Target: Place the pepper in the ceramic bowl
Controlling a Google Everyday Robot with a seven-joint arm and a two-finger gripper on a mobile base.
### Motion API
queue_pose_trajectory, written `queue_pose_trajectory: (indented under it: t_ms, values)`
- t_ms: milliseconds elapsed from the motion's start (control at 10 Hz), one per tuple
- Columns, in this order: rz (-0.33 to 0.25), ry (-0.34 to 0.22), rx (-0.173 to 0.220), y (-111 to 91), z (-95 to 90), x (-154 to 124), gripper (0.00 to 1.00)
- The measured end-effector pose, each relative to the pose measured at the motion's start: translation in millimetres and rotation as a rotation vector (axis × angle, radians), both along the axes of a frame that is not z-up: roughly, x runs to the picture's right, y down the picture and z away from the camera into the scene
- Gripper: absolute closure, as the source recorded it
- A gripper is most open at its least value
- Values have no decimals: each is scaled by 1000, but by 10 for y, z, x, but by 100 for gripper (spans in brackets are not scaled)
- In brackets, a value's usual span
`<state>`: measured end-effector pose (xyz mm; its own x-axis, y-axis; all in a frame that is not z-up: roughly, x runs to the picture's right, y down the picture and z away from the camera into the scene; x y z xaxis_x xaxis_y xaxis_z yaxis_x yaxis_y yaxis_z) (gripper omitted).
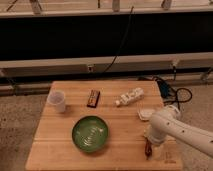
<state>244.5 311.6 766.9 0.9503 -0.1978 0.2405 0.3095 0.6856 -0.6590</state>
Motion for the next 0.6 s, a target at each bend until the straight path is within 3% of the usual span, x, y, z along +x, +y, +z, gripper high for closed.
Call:
queue_pose_trajectory:
  t_ms: [100,200,300,400,600]
  values:
    - [0,-1,1,10,2,5,31]
    - [6,-2,3,24,7,14,47]
    - [3,-2,4,10,8,8,52]
    - [1,-2,6,2,8,10,54]
    - [1,-4,8,-31,-9,-4,42]
